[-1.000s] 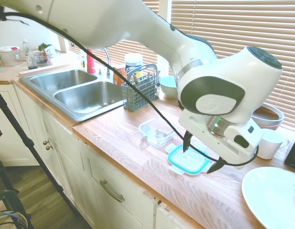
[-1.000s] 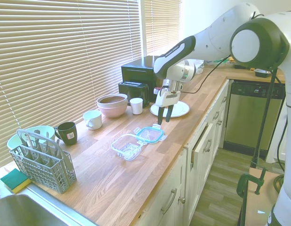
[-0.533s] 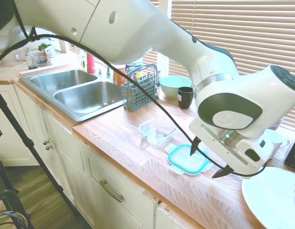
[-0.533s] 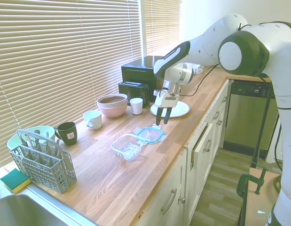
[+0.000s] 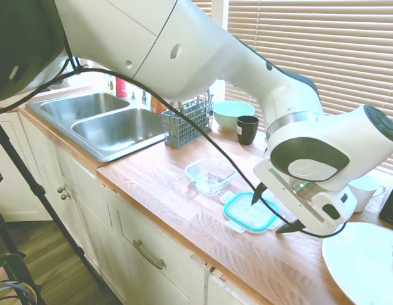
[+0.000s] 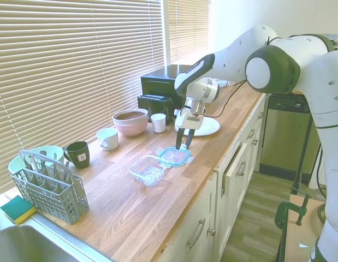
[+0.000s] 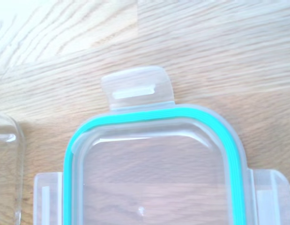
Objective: Cover the lid of the food container
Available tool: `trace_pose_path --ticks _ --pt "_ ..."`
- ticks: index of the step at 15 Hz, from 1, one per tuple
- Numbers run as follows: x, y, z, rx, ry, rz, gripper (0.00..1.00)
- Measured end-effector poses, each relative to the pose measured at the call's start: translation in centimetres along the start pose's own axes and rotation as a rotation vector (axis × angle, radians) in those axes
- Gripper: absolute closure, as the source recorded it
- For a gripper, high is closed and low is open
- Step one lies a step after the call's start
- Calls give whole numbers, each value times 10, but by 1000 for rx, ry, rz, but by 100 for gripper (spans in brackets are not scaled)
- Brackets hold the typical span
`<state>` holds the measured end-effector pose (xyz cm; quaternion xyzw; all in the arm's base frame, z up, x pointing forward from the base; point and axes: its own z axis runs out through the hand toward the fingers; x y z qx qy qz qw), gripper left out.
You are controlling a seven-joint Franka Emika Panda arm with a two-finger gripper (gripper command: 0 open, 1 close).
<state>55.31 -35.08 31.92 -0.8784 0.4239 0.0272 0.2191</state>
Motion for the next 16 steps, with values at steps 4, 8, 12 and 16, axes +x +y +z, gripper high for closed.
trace_pose_path --ticks 4,8,12,16 --pt "6 -8 2 0 -1 -10 0" --pt "9 -13 4 0 -6 -12 100" --pt "10 -14 3 0 -10 5 100" --pt "16 -7 4 1 -9 18 100"
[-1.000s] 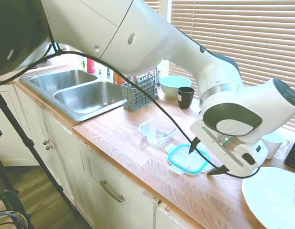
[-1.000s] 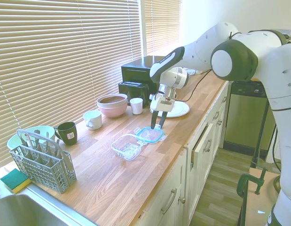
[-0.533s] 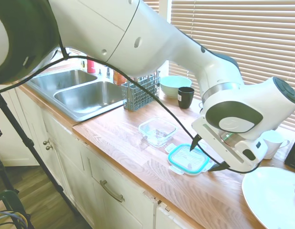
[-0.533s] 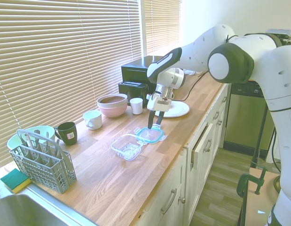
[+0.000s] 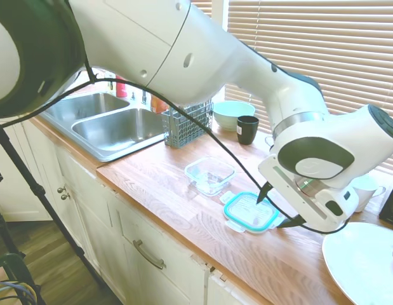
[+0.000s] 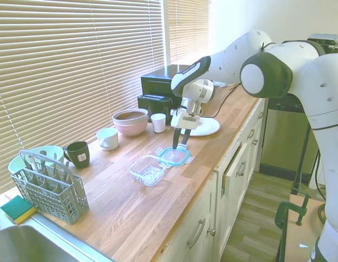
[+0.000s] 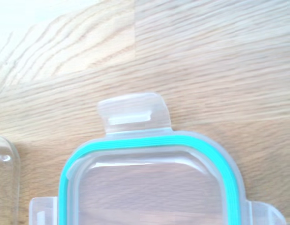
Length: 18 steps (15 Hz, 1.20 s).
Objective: Cover the lid of the food container
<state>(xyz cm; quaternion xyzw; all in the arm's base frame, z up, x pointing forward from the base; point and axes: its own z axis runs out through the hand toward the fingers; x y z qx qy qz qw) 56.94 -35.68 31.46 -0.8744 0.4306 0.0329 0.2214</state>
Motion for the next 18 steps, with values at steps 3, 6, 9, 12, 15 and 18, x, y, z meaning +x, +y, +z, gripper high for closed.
trace_pose_path --ticks 3,6,9,12,15,18 --pt "5 5 0 6 1 10 100" --pt "8 9 1 6 2 16 100" --pt "9 11 3 5 -1 18 100" --pt "9 10 5 4 -5 18 100" --pt "8 9 5 4 -8 21 100" --pt "6 4 3 -9 -1 21 100"
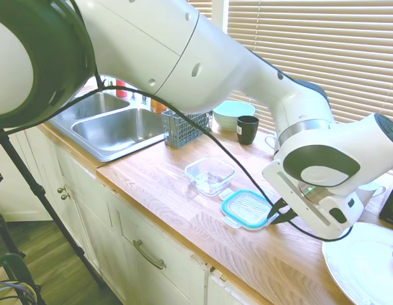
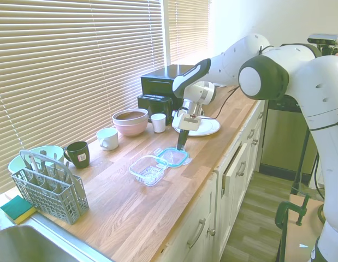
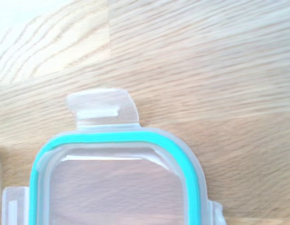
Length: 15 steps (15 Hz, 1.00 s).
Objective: Cover the lid of the food container
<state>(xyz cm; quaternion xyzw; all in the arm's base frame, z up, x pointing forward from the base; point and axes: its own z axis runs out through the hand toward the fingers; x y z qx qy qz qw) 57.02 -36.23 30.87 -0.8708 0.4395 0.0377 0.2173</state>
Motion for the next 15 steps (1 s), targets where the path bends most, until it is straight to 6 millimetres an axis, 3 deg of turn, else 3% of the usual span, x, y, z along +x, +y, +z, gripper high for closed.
trace_pose_path --ticks 3,6,10,15 --pt "-15 -17 -19 -14 41 -16 100" --pt "-56 -40 -42 -31 91 -37 100" --pt "-112 -71 -58 -49 141 -55 100" --pt "-160 -100 -78 -64 182 -56 100"
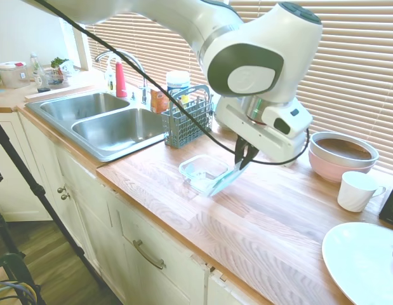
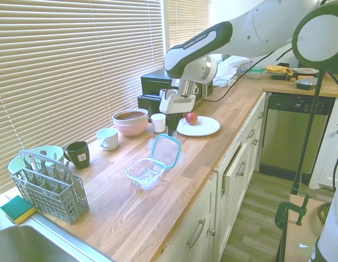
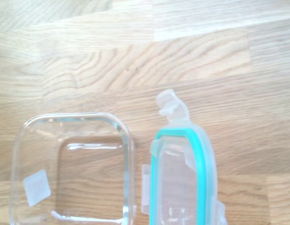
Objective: Cover the lid of the food container
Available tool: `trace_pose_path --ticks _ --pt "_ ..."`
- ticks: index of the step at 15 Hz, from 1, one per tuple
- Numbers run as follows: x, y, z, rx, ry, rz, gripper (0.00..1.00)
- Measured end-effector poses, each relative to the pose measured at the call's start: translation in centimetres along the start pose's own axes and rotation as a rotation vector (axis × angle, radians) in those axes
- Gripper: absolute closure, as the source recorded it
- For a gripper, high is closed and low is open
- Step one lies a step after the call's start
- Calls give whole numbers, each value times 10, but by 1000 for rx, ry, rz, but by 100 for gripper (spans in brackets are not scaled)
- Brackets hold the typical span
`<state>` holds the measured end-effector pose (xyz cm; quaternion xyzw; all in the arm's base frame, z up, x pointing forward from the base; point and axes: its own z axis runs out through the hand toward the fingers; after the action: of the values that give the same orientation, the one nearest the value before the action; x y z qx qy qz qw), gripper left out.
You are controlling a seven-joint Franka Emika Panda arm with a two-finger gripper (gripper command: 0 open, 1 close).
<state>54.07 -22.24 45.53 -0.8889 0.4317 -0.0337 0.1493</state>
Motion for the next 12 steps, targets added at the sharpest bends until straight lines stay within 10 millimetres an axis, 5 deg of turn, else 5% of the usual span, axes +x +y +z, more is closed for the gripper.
trace_pose_path --ticks 8,12 --pt "-39 -52 -10 -48 43 -17 100" --pt "-42 -62 -19 -59 69 -24 100"
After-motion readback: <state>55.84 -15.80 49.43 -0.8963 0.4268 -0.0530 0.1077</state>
